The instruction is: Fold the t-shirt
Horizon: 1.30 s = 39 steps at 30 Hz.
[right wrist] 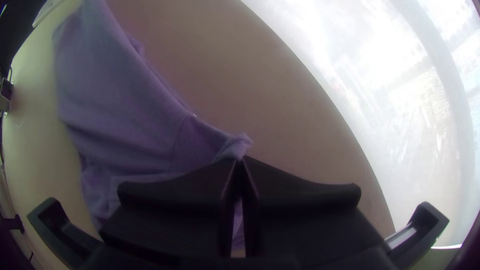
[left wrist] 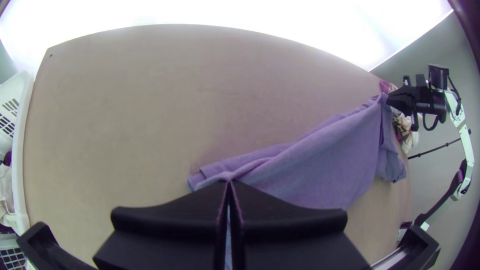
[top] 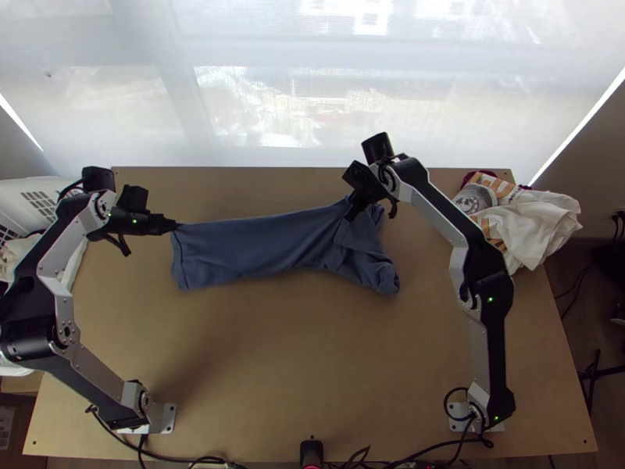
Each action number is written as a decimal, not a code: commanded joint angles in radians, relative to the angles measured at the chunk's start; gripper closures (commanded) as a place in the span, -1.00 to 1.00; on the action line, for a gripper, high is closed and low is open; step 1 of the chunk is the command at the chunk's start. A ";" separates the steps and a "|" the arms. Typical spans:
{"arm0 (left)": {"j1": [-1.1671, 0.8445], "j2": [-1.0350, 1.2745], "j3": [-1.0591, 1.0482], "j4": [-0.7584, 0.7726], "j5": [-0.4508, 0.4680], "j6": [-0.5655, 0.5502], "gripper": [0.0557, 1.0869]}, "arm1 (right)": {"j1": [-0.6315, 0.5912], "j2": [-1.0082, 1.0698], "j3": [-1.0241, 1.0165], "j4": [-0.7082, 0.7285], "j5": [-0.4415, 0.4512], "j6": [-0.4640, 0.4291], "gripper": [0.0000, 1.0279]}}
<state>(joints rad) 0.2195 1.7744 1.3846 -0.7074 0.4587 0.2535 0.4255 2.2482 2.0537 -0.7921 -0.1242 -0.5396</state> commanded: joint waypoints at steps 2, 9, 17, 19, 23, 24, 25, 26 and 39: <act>-0.017 0.069 0.031 0.019 -0.015 -0.003 0.93 | -0.010 0.076 0.074 -0.021 0.000 0.003 0.95; -0.022 0.111 0.050 0.025 -0.022 -0.003 0.93 | -0.005 0.103 0.082 -0.022 0.000 0.009 0.95; -0.029 0.132 0.048 0.003 -0.023 -0.008 -0.13 | -0.005 0.114 0.085 -0.059 0.000 0.027 0.43; -0.032 0.109 0.047 -0.020 -0.022 -0.008 -0.33 | -0.001 0.097 0.083 -0.062 0.000 0.044 -0.13; -0.039 0.049 0.044 -0.084 -0.020 -0.008 -0.87 | 0.007 0.044 0.089 -0.056 -0.002 0.075 -0.61; -0.039 0.031 0.039 -0.096 -0.022 -0.008 -0.88 | 0.012 0.028 0.094 -0.055 -0.002 0.090 -0.70; -0.039 0.013 0.033 -0.110 -0.020 -0.008 -0.88 | 0.018 0.011 0.099 -0.055 -0.003 0.104 -0.73; -0.039 -0.004 0.025 -0.119 -0.020 -0.008 -0.88 | 0.025 -0.004 0.100 -0.055 -0.003 0.115 -0.74; -0.032 -0.040 -0.131 -0.003 -0.046 0.016 -0.89 | 0.180 -0.216 -0.178 -0.009 -0.011 0.148 -0.74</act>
<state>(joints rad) 0.1883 1.7378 1.3159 -0.7856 0.4362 0.2623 0.5381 2.1288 2.0293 -0.8364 -0.1322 -0.4000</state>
